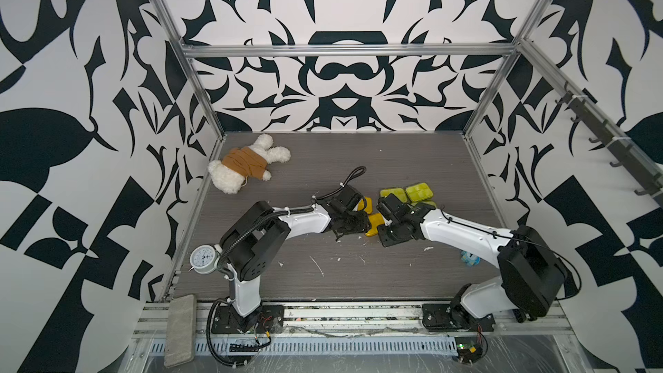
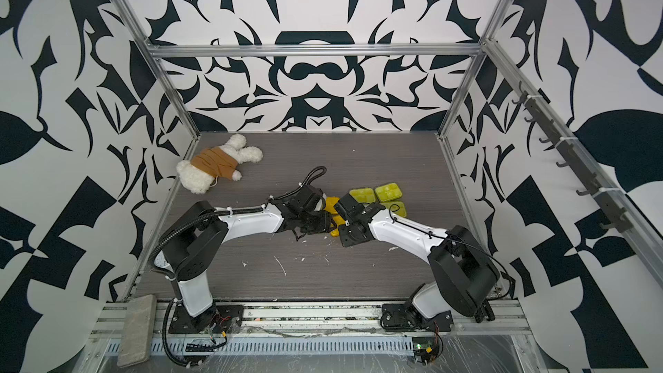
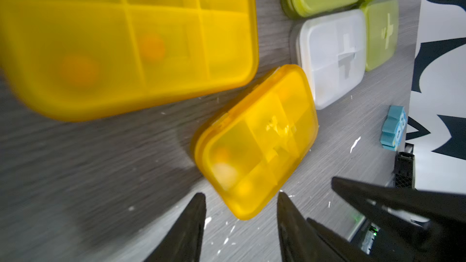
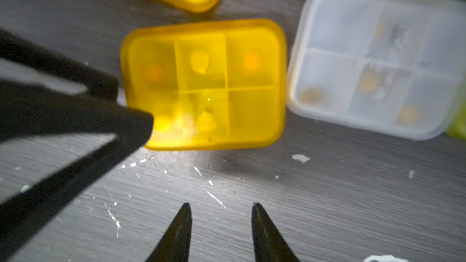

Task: Close pillboxes
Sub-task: Move the pillbox to the center of the board.

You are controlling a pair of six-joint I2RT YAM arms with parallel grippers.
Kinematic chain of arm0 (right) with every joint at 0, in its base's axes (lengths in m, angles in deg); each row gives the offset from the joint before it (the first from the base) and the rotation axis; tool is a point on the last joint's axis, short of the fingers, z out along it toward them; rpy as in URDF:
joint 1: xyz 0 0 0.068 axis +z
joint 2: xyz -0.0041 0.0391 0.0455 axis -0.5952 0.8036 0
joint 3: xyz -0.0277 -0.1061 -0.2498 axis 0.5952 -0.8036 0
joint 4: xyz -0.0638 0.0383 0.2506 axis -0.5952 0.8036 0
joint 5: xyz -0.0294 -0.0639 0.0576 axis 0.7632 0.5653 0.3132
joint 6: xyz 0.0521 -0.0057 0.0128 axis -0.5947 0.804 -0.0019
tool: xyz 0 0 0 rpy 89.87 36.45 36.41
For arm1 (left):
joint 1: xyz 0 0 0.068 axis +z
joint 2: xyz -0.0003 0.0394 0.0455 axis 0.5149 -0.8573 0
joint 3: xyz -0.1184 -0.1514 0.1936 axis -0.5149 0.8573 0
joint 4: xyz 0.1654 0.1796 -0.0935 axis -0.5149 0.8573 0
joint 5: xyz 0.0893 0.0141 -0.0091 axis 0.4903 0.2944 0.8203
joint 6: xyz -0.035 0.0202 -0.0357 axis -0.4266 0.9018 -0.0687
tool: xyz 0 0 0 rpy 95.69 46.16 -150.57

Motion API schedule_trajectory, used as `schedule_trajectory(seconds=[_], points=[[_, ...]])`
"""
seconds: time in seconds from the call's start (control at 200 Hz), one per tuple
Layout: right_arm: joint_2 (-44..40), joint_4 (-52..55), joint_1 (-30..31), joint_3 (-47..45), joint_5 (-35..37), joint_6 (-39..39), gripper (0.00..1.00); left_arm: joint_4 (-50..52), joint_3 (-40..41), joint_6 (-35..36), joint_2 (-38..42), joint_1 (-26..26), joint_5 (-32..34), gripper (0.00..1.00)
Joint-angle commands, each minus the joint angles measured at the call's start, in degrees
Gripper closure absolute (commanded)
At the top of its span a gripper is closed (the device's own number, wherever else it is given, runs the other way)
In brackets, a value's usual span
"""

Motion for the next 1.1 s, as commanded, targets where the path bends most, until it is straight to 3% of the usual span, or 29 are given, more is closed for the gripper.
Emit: schedule_trajectory(seconds=[0.0,0.325,0.77,0.93,1.095], points=[[0.5,-3.4,1.1,-0.7,-1.7,-1.3,0.62,3.0,-0.3,2.1,3.6,3.2,1.6,0.51],[8.0,-8.0,2.3,3.3,1.6,-3.0,0.64,6.5,-3.2,6.2,3.5,11.8,-0.3,0.5],[13.6,-6.6,2.2,9.5,6.2,-2.2,0.63,7.2,-5.9,8.0,1.2,14.0,-2.2,0.49],[13.2,-6.7,2.2,10.3,4.4,-2.3,0.63,6.4,-6.4,7.4,-0.4,13.9,-2.9,0.49],[4.5,-4.1,2.2,9.8,4.6,-1.2,0.63,5.1,-8.1,6.6,-3.2,14.0,-5.0,0.49]])
